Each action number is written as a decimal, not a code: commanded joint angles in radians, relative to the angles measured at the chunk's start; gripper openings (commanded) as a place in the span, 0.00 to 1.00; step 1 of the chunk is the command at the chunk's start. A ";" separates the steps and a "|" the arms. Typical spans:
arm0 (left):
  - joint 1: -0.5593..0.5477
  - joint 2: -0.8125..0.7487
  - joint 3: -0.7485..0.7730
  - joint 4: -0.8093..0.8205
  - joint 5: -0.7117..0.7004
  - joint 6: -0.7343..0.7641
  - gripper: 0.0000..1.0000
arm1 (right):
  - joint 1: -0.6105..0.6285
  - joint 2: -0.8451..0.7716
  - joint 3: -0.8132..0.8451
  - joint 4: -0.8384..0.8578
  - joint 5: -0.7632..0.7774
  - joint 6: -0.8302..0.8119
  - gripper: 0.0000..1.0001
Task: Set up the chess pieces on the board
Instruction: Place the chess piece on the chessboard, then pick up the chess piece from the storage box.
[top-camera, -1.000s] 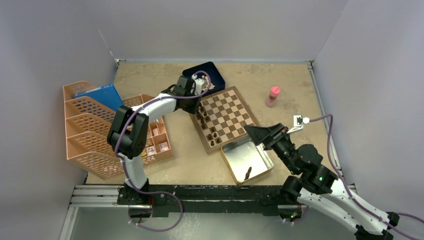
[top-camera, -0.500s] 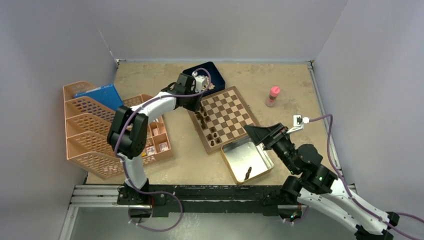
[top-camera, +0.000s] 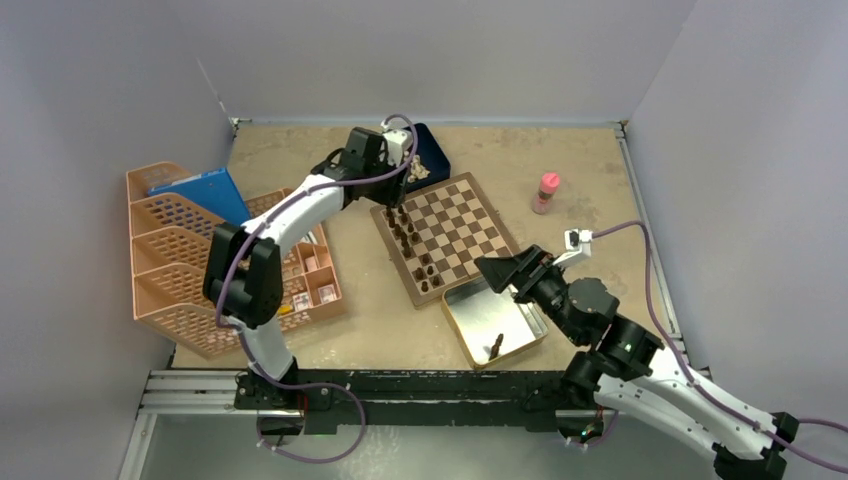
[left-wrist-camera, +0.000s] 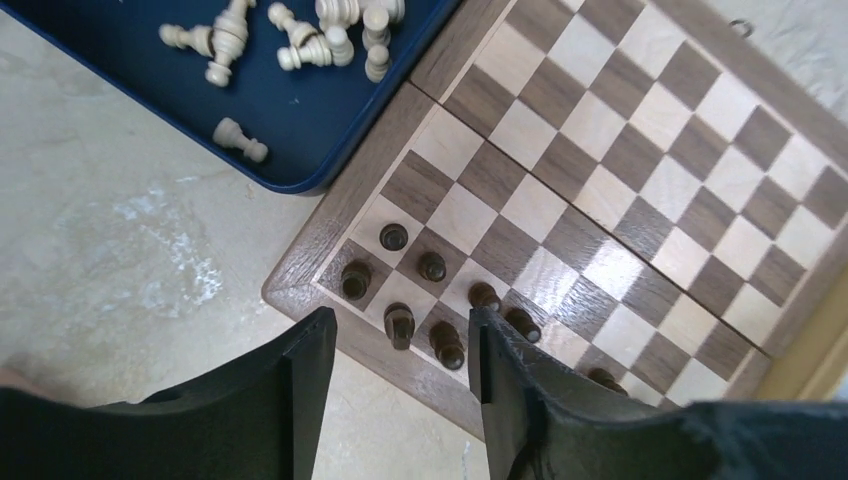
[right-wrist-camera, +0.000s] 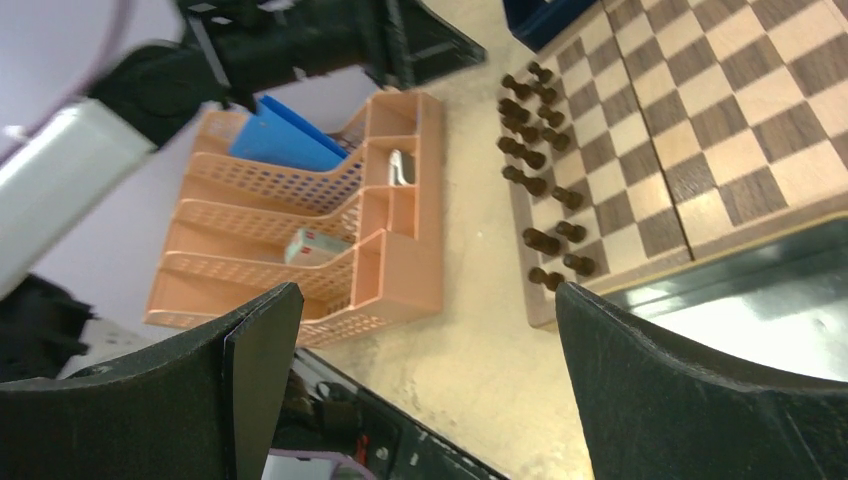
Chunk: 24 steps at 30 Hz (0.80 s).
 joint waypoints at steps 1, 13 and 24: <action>-0.004 -0.148 0.029 -0.011 0.018 0.000 0.52 | 0.004 0.032 0.056 -0.076 0.010 0.001 0.99; -0.004 -0.444 -0.150 -0.142 0.026 -0.076 0.79 | 0.004 0.028 0.103 -0.308 0.073 0.238 0.99; -0.001 -0.693 -0.482 -0.057 0.362 -0.135 0.80 | 0.004 0.008 0.151 -0.464 0.037 0.212 0.96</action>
